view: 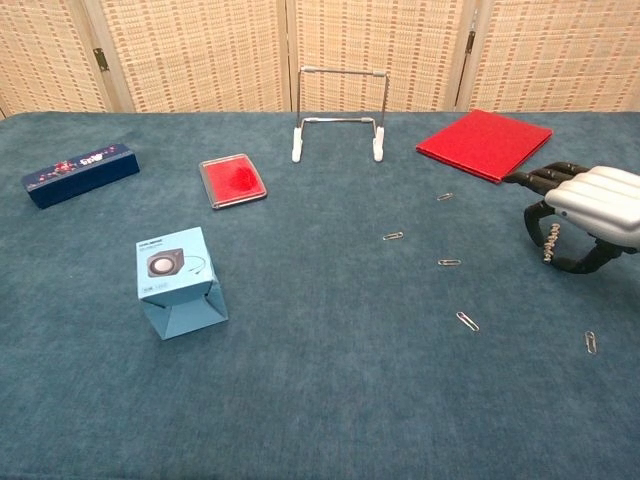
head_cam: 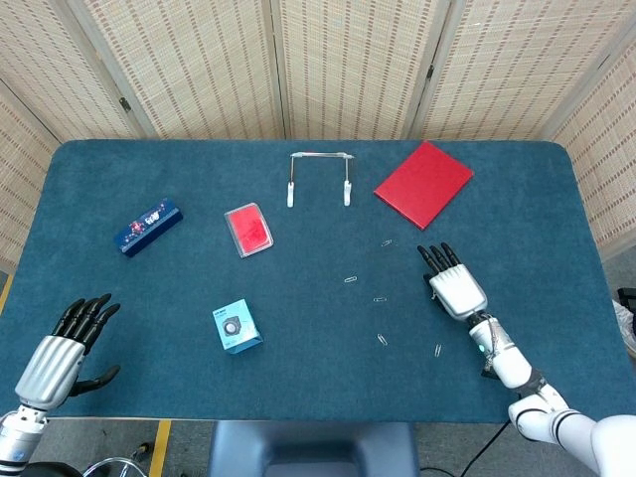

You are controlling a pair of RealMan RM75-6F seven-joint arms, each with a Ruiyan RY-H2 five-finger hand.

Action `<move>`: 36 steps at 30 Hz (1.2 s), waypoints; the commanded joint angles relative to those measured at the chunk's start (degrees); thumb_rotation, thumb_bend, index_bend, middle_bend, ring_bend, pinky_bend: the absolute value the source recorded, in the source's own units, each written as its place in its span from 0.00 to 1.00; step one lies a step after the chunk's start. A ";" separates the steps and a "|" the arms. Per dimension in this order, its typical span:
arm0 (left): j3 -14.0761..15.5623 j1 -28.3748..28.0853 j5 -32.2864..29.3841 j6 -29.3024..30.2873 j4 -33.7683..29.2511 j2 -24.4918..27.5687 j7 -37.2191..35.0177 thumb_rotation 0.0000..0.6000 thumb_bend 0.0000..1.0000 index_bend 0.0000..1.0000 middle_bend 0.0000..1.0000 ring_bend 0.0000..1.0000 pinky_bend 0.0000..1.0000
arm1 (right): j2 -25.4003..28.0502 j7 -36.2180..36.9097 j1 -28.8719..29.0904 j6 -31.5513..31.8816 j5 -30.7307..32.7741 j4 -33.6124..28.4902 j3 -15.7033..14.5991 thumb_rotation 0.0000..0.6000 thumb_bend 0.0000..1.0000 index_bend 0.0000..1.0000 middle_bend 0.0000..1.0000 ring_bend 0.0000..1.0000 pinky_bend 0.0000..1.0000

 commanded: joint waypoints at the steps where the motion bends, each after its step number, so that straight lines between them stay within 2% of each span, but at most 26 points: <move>1: 0.01 -0.05 0.05 -0.05 0.06 0.05 -0.04 1.00 0.32 0.00 0.00 0.00 0.00 | -0.35 0.25 0.17 -0.26 0.19 0.49 -0.19 1.00 0.33 0.51 0.00 0.00 0.00; 6: -0.05 -0.04 0.24 0.26 0.24 -0.03 -0.23 1.00 0.32 0.01 0.00 0.00 0.00 | -1.01 0.75 0.71 -0.86 0.57 1.56 -0.29 1.00 0.34 0.53 0.00 0.00 0.00; 12: -0.06 -0.12 0.12 0.08 0.36 0.00 -0.59 1.00 0.32 0.01 0.00 0.00 0.00 | -1.37 1.14 0.98 -0.74 0.89 2.28 -0.35 1.00 0.39 0.56 0.00 0.00 0.00; 17: -0.08 -0.15 0.15 0.09 0.30 0.00 -0.66 1.00 0.33 0.02 0.00 0.00 0.00 | -2.04 -0.04 1.09 -0.61 0.96 3.39 -0.63 1.00 0.46 0.62 0.00 0.00 0.00; 25: -0.07 -0.09 0.11 0.15 0.35 -0.02 -0.66 1.00 0.34 0.03 0.00 0.00 0.00 | -3.37 -0.77 1.25 -0.53 1.13 5.21 -0.91 1.00 0.51 0.69 0.01 0.00 0.00; 36: -0.03 -0.06 0.23 0.21 0.35 -0.07 -0.44 1.00 0.34 0.03 0.00 0.00 0.00 | -2.55 1.92 0.84 2.79 0.74 4.36 -0.71 1.00 0.53 0.73 0.03 0.00 0.00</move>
